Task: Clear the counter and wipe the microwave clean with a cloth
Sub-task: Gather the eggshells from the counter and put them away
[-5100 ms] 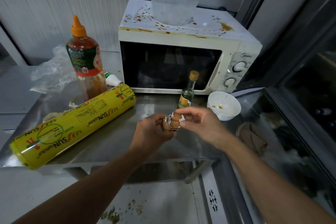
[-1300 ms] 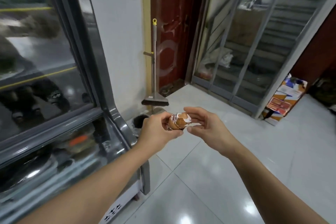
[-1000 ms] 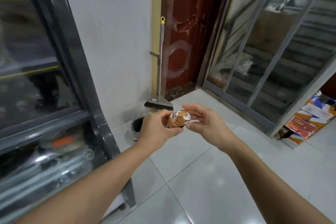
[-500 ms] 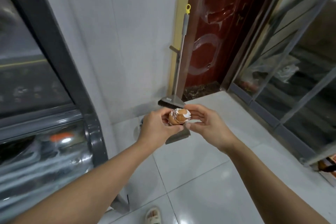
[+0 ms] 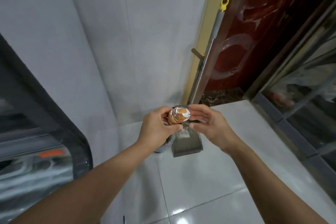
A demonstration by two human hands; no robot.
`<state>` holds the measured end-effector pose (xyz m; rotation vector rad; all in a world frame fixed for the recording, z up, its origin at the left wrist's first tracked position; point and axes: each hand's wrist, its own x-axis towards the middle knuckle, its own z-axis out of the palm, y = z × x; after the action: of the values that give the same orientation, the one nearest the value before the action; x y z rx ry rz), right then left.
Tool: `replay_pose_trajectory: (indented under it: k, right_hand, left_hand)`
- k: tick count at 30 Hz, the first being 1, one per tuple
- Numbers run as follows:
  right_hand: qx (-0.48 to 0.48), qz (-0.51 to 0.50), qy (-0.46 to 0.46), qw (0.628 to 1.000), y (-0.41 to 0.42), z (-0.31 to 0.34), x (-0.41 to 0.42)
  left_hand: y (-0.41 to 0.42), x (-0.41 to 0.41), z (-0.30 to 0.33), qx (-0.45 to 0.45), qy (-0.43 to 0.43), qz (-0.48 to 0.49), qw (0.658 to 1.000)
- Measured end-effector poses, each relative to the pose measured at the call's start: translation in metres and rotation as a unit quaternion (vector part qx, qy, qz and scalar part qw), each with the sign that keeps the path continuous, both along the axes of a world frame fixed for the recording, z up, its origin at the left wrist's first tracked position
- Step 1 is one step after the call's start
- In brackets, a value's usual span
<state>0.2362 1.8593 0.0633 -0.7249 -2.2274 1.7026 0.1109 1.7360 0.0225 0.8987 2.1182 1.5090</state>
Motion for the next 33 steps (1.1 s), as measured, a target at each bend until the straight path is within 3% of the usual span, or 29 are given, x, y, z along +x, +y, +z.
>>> replay_pose_trajectory:
  k: [17, 24, 33]
  right_hand:
    - [0.024, 0.091, -0.081, 0.992, 0.151, -0.143, -0.153]
    - [0.020, 0.106, -0.109, 0.988, 0.209, -0.237, -0.202]
    - [-0.014, 0.121, -0.140, 0.983, 0.241, -0.388, -0.232]
  left_hand:
    - [0.109, -0.114, -0.136, -0.056, -0.054, 0.156, 0.985]
    - [0.154, -0.144, -0.216, -0.095, -0.072, 0.213, 0.970]
    - [0.187, -0.163, -0.366, -0.129, -0.098, 0.262, 0.951]
